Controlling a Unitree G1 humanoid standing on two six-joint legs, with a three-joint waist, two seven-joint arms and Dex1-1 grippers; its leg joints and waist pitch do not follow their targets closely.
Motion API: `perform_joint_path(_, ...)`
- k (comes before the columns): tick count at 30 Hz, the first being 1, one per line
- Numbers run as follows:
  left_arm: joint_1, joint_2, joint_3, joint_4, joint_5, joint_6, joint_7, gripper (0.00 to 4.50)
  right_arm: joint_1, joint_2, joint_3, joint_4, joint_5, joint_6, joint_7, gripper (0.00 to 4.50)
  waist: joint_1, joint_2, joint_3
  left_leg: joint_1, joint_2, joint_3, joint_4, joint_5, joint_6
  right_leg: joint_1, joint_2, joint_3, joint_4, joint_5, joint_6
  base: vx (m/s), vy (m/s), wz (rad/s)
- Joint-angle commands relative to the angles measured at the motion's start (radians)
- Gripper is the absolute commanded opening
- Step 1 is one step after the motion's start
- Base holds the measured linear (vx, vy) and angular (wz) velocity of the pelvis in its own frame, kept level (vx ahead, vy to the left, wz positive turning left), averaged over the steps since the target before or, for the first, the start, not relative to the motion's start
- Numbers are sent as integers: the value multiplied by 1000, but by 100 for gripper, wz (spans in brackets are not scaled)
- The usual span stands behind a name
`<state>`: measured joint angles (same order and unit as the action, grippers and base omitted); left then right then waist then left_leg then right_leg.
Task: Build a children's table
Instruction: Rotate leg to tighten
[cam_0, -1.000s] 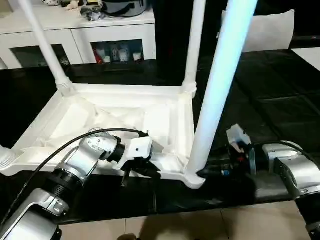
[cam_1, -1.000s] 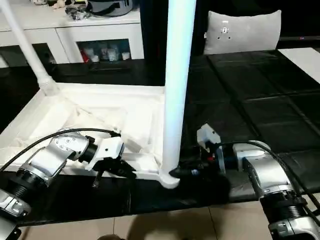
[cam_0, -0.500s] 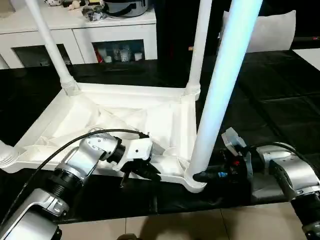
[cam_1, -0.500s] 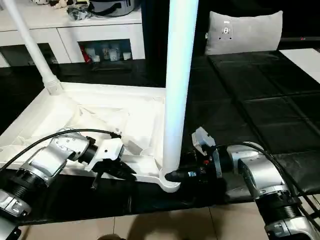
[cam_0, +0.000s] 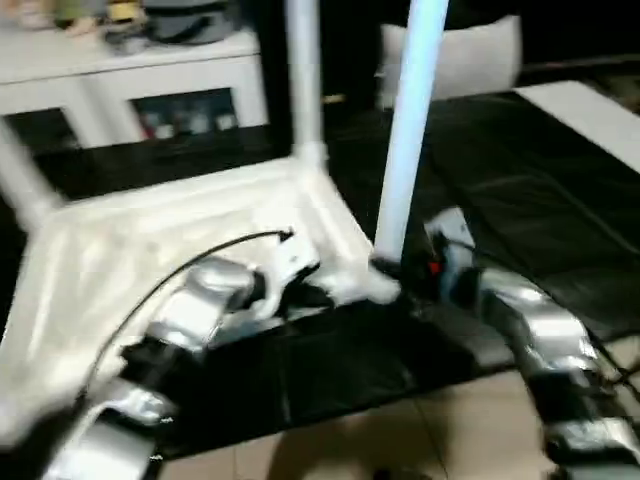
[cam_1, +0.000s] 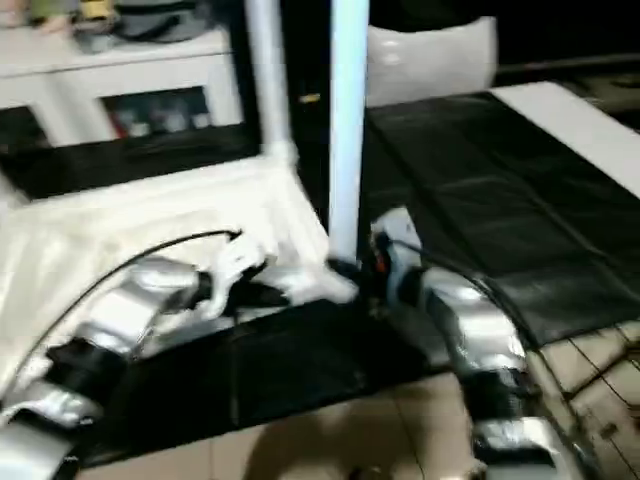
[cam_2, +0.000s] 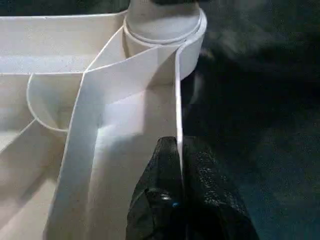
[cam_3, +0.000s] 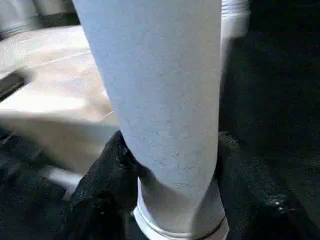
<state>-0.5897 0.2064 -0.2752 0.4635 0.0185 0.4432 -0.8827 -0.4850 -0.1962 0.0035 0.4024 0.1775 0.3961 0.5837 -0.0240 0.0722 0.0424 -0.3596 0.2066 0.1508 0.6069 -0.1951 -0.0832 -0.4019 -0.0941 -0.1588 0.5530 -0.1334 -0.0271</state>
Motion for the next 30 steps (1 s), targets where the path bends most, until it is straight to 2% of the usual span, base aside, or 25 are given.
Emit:
perform_joint_path(1, -40, -55, 19, -17, -32, -6, 62, 0, -35, 49, -12, 65, 7, -14, -101, 198, -2, -9, -66, 0, -9, -1, -57, -291, 58, 57, -46, 13, -106, -552, -23, 0, 0, 0)
perform_joint_path(2, -43, -61, 21, -13, -25, -11, 75, 0, -37, 59, -26, 62, 31, -23, -82, 198, -1, -9, -67, -3, -6, -3, -60, -279, 72, 61, -46, 17, -101, -524, -34, 0, 0, 0)
perform_joint_path(3, -44, -65, 22, -15, -18, -9, 83, 0, -37, 69, -37, 57, 41, -25, -72, 232, -1, -10, -68, -8, -5, -2, -61, -271, 81, 63, -47, 20, -98, -507, -39, 0, 0, 0)
perform_joint_path(4, -42, -65, 22, -18, -13, -6, 83, 0, -33, 75, -44, 47, 49, -23, -61, 266, 6, -12, -74, -12, 1, -2, -62, -221, 98, 67, -51, 30, -86, -435, -68, 0, 0, 0)
perform_joint_path(6, -36, -56, 16, -26, -6, -5, 74, 0, -17, 67, -33, 19, 47, -18, -23, 269, 9, -13, -75, -19, 3, -2, -64, -188, 111, 70, -50, 34, -76, -387, -86, 0, 0, 0)
perform_joint_path(8, -26, -32, 7, -36, -4, -22, 46, 0, 11, 33, -10, -9, 42, -29, 38, 302, 24, -14, -78, -18, 7, 2, -61, -130, 130, 70, -52, 44, -61, -309, -125, 0, 0, 0)
perform_joint_path(9, -26, -32, 7, -36, -4, -23, 45, 0, 11, 32, -10, -9, 42, -29, 39, 310, 24, -14, -78, -18, 7, 2, -61, -130, 130, 70, -52, 44, -61, -309, -125, 0, 0, 0)
perform_joint_path(10, -22, -20, 2, -38, -3, -34, 33, 0, 22, 13, -5, -16, 46, -38, 66, 315, 36, -12, -83, -19, 9, 0, -59, -86, 138, 74, -54, 48, -48, -250, -142, 0, 0, 0)
perform_joint_path(11, -18, -7, -6, -39, -3, -52, 17, 0, 31, -7, -1, -23, 50, -47, 93, 322, 37, -13, -82, -20, 9, 2, -58, -75, 145, 73, -52, 49, -46, -233, -147, 0, 0, 0)
perform_joint_path(13, -10, 20, -24, -41, 2, -89, -16, 0, 53, -56, 7, -45, 62, -61, 175, 346, 51, -13, -81, -17, 11, 4, -58, -77, 155, 74, -53, 51, -45, -231, -152, 0, 0, 0)
perform_joint_path(15, -4, 44, -39, -36, 15, -116, -40, 0, 66, -87, 11, -59, 65, -67, 224, 360, 55, -12, -79, -17, 14, 4, -60, -78, 155, 73, -53, 51, -44, -235, -153, 0, 0, 0)
perform_joint_path(18, 4, 92, -64, -28, 27, -171, -111, 0, 86, -172, 20, -82, 68, -86, 335, 390, 69, -11, -76, -9, 17, 4, -64, -115, 135, 70, -52, 51, -51, -291, -140, 0, 0, 0)
perform_joint_path(19, 6, 127, -77, -31, 23, -212, -178, 0, 86, -243, 26, -74, 49, -119, 413, 399, 76, -7, -74, -6, 18, 6, -64, -147, 124, 67, -52, 54, -54, -310, -133, 0, 0, 0)
perform_joint_path(23, 12, 172, -103, -34, 16, -281, -271, 0, 88, -307, 39, -78, 65, -145, 534, 399, 86, -9, -71, -3, 18, 7, -67, -187, 111, 65, -52, 54, -57, -357, -125, 0, 0, 0)
perform_joint_path(28, 16, 218, -127, -44, -22, -369, -405, 0, 96, -373, 93, -105, 100, -179, 720, 399, 100, -12, -73, -1, 22, 8, -67, -181, 120, 63, -54, 56, -54, -353, -137, 0, 0, 0)
perform_joint_path(29, 17, 224, -132, -49, -28, -377, -426, 0, 97, -377, 101, -109, 104, -180, 734, 373, 104, -10, -74, -1, 24, 9, -66, -172, 120, 61, -53, 58, -52, -341, -143, 0, 0, 0)
perform_joint_path(30, 19, 232, -140, -57, -30, -384, -450, 0, 99, -380, 112, -119, 109, -176, 755, 373, 111, -10, -74, -1, 25, 9, -66, -167, 120, 60, -53, 59, -51, -336, -147, 0, 0, 0)
